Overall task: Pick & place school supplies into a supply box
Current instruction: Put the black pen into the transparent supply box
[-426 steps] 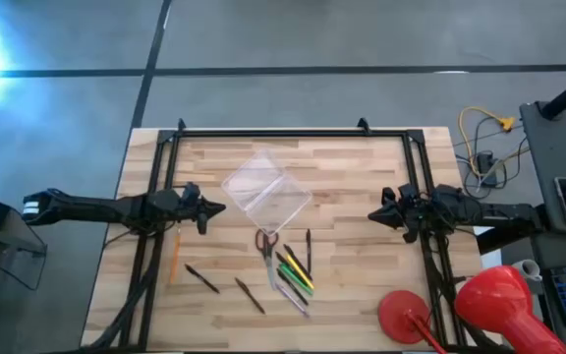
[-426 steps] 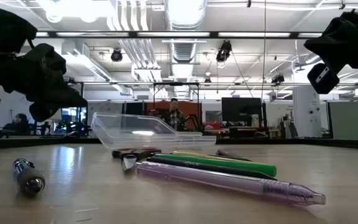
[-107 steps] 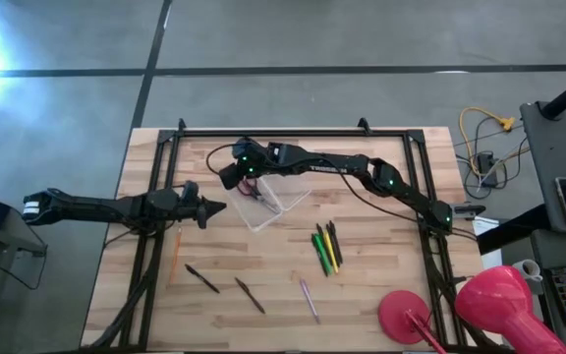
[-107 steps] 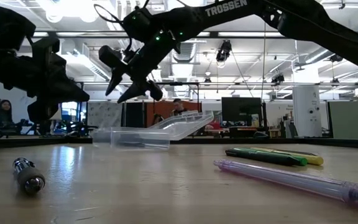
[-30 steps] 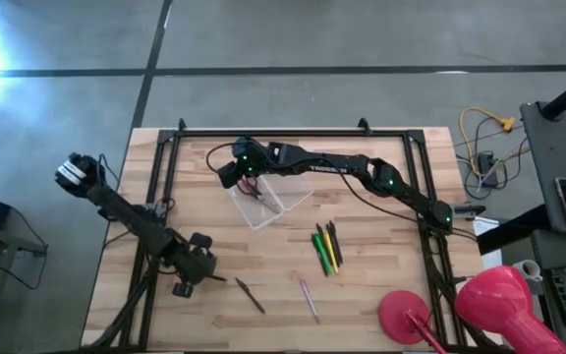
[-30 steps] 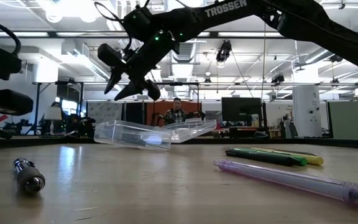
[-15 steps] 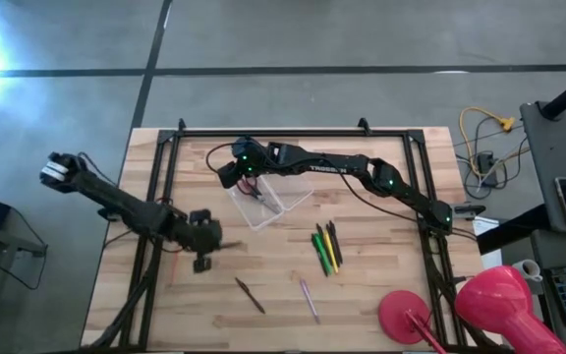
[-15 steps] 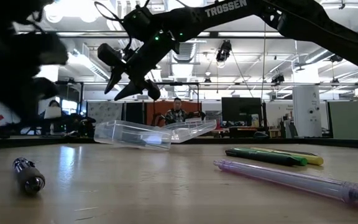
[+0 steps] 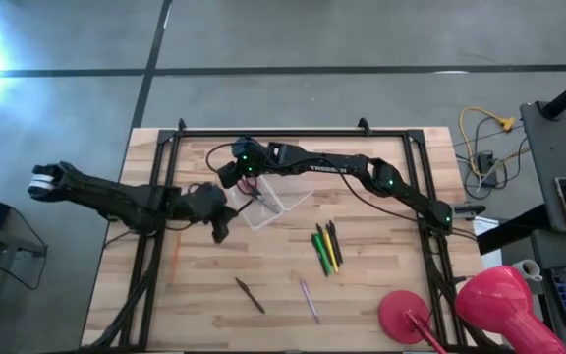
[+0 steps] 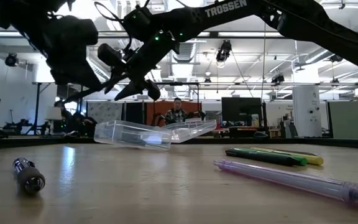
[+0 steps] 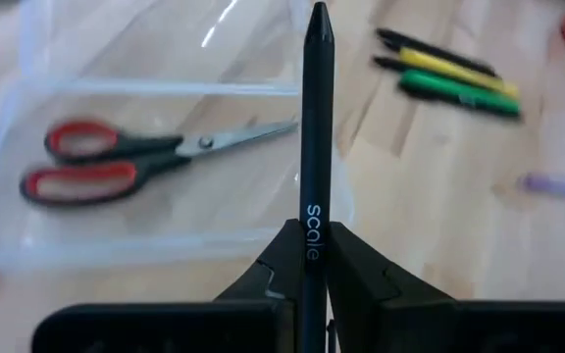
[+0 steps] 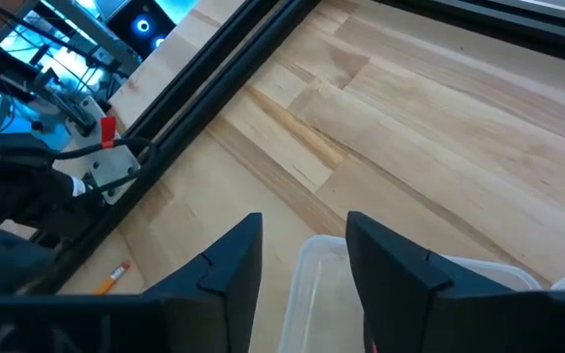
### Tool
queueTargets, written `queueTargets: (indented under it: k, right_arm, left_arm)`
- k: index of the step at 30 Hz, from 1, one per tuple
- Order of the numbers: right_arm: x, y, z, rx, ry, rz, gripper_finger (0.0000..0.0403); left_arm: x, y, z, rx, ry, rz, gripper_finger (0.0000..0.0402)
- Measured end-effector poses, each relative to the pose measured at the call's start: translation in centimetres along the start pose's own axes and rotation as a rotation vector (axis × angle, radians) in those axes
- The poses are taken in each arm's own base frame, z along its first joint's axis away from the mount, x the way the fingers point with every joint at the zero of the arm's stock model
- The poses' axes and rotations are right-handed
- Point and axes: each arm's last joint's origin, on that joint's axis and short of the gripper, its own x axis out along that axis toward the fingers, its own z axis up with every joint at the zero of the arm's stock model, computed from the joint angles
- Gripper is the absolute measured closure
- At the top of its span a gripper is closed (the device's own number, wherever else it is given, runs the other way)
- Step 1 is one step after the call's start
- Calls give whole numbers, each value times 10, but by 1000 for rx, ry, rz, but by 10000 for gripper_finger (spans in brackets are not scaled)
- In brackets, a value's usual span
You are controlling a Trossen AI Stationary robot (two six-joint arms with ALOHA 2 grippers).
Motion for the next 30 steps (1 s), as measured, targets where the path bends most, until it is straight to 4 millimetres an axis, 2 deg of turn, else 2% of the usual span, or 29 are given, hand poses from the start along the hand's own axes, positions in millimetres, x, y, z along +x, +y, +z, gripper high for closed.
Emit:
queueTargets:
  k: [4, 7, 22, 24, 26, 30]
  right_arm:
    - [0, 0, 0, 6, 1, -1, 266]
    - [0, -1, 1, 0, 1, -3, 270]
    - [-1, -2, 3, 25, 28, 34, 264]
    - [-8, -1, 8, -27, 36, 63, 267]
    - [-25, 3, 16, -132, 43, 51, 269]
    - [-83, 23, 31, -350, 8, -15, 270]
  left_arm:
    - [1, -3, 4, 238, 7, 7, 390]
    - [4, 0, 0, 328, 57, 47, 390]
    - [1, -2, 3, 228, 32, 30, 390]
    - [1, -2, 4, 217, 30, 29, 390]
    - [1, -2, 5, 216, 25, 32, 390]
    - [-1, -3, 8, 277, 7, 29, 390]
